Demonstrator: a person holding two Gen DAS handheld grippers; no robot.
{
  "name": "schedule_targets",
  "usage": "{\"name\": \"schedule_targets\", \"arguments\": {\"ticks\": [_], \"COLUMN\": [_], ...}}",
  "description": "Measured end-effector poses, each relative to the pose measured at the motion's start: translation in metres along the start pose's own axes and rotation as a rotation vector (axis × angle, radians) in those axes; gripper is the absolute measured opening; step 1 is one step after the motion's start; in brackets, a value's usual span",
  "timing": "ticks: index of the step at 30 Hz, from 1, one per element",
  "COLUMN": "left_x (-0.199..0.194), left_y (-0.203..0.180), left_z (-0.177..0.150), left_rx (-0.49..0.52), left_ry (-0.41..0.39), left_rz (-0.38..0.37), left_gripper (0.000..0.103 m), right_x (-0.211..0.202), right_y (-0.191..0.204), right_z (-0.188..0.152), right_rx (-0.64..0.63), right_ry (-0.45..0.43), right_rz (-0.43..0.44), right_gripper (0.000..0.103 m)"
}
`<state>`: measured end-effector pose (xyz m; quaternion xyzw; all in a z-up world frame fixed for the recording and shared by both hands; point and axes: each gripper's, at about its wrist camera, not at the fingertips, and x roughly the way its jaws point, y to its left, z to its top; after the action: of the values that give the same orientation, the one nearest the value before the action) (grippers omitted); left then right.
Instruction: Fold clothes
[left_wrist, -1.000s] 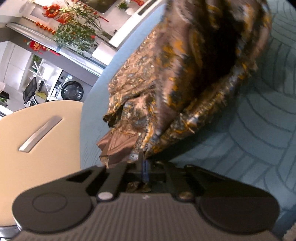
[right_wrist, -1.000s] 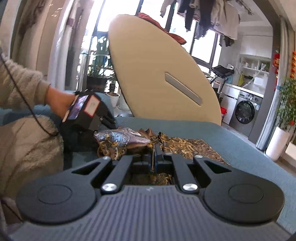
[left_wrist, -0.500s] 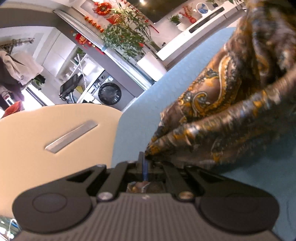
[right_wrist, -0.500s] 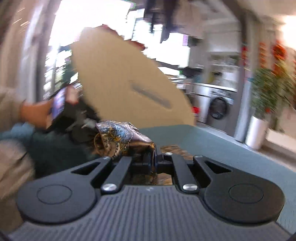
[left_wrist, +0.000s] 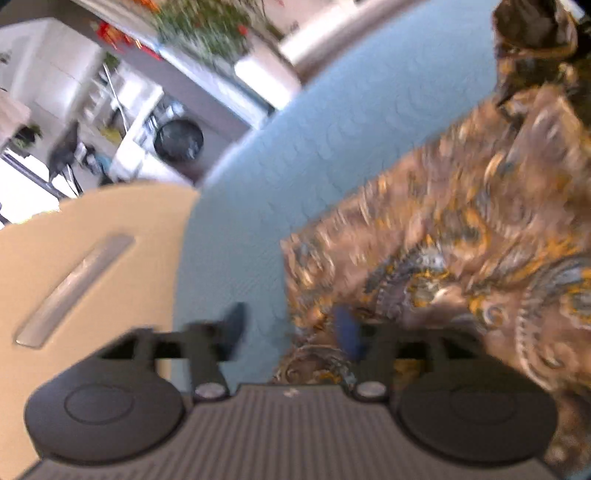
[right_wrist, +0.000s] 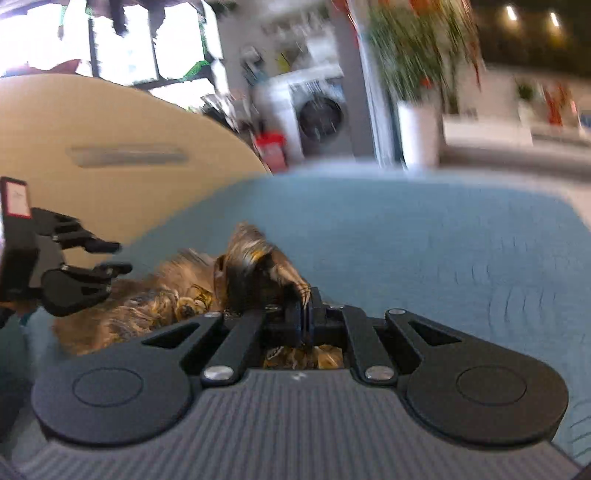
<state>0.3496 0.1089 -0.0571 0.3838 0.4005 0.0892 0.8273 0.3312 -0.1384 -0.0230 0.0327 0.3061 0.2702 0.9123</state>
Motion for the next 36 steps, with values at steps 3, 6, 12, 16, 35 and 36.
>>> {"name": "schedule_targets", "arguments": {"ticks": [3,6,12,16,35,36], "left_x": [0.012,0.003,-0.057,-0.105,-0.028,-0.021], "left_y": [0.0,0.016,0.055,0.069,0.08,0.08], "left_z": [-0.01,-0.023,-0.052,-0.08,-0.164,-0.162], "left_rx": [-0.031,-0.125,-0.389,-0.631,-1.289,-1.29], "left_ry": [0.025,0.004,-0.05,-0.024,0.293,0.296], "left_rz": [0.069,0.116,0.121,-0.086,-0.487,-0.483], "left_gripper": [0.087,0.089,0.103,0.103,0.103,0.103], "right_x": [0.032,0.033,-0.026,-0.07,-0.039,-0.035], "right_y": [-0.01,-0.019,-0.035,-0.033,-0.023,-0.02], "right_z": [-0.008,-0.014,-0.026,-0.051,-0.119,-0.116], "right_rx": [0.018,0.063,0.271,0.417,0.987,0.987], "right_ry": [0.112,0.119,-0.031,-0.035,0.156,0.162], "right_rz": [-0.048,-0.076,-0.077,0.069,0.31,0.312], "right_gripper": [0.025,0.052,0.065,0.066,0.066,0.066]}}
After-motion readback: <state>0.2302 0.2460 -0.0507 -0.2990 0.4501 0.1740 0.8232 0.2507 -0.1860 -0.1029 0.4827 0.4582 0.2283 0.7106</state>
